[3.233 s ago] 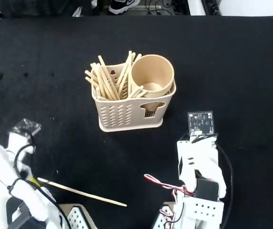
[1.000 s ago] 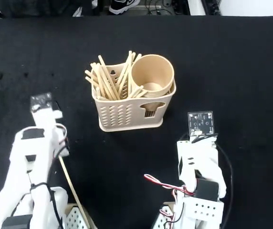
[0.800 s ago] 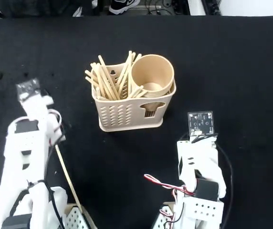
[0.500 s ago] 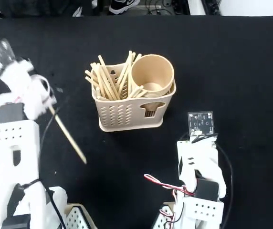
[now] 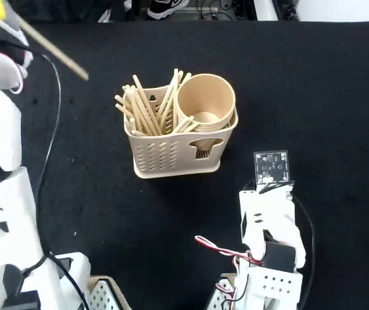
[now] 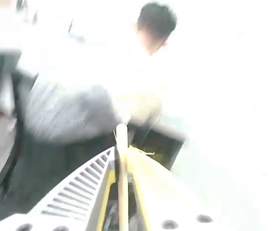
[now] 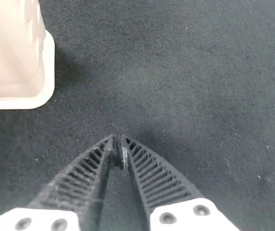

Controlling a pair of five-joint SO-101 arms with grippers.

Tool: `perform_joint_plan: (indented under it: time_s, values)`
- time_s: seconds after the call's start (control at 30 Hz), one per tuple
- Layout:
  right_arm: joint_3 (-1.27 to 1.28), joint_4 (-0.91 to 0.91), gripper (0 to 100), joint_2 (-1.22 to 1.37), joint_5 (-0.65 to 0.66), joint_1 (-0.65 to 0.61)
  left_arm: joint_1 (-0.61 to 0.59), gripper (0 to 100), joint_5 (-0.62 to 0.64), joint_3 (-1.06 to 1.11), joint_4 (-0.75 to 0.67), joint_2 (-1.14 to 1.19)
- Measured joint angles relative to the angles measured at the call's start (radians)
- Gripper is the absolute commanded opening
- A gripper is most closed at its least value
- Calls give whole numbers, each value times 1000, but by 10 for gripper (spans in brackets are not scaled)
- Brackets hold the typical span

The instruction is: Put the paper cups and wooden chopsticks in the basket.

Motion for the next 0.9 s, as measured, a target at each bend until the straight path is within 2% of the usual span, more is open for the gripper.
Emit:
perform_joint_plan:
  time_s: [0.2,0.37,0.5,0.73,0.9]
  values:
    - [0,0,15,0,0,0,140,29,-11,-38,-11,-40]
    - [0,0,15,0,0,0,353,29,-157,80,5,-110]
    - [0,0,15,0,0,0,450,29,-269,265,-3,-166]
    - [0,0,15,0,0,0,479,29,-298,580,-196,-253]
    - [0,0,15,0,0,0,479,30,-301,727,-255,-267]
